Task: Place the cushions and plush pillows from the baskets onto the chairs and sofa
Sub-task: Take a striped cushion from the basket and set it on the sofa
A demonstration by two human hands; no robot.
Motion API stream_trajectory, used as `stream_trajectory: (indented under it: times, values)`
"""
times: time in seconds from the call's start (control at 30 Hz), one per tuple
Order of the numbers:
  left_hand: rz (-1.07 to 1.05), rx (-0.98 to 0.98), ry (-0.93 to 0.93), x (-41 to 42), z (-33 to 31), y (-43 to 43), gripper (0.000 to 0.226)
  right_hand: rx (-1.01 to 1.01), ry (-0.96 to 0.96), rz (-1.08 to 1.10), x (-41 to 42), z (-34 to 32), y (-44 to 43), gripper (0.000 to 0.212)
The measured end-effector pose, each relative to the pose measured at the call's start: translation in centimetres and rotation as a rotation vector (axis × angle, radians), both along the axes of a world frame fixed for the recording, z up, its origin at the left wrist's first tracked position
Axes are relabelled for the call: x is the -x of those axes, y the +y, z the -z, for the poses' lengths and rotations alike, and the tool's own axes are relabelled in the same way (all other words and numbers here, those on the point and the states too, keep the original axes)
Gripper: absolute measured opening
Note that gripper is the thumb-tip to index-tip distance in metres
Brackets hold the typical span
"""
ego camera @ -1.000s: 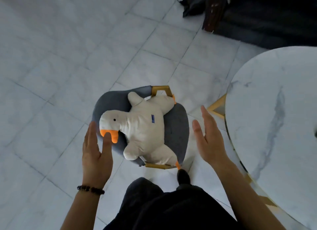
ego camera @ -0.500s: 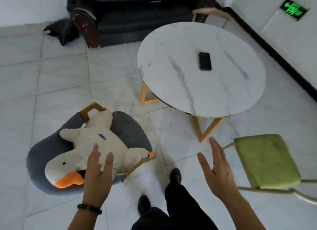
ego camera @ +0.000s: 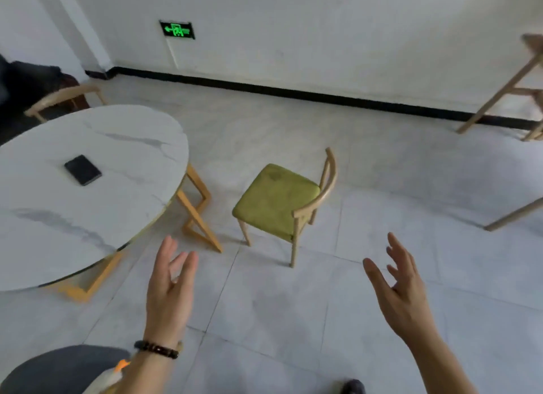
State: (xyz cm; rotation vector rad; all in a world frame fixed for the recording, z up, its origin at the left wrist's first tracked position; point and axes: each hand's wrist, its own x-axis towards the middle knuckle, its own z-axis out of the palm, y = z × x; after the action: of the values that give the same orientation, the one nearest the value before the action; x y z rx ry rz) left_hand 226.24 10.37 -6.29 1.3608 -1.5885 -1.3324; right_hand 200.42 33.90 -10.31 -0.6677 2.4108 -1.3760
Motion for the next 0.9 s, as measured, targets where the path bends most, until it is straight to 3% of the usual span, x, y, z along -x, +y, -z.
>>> stream_trajectory:
  times: [0.17, 0.37, 0.63, 0.9]
  values:
    - [0.142, -0.039, -0.013, 16.2, 2.7, 6.9, 0.062, -0.007, -0.059, 0.143, 11.0, 1.5, 8.9, 0.073]
    - [0.289, -0.061, -0.022, 30.8, 1.5, 10.7, 0.066, -0.008, -0.081, 0.177, 23.8, 0.4, 12.3, 0.072]
    - [0.410, -0.073, -0.026, 50.1, 3.6, 5.7, 0.080, 0.048, -0.075, 0.279, 42.5, 2.0, 8.0, 0.071]
    - [0.730, 0.028, 0.008, 81.6, 1.8, -0.7, 0.065, 0.020, 0.070, 0.517, 64.6, -2.1, 5.1, 0.068]
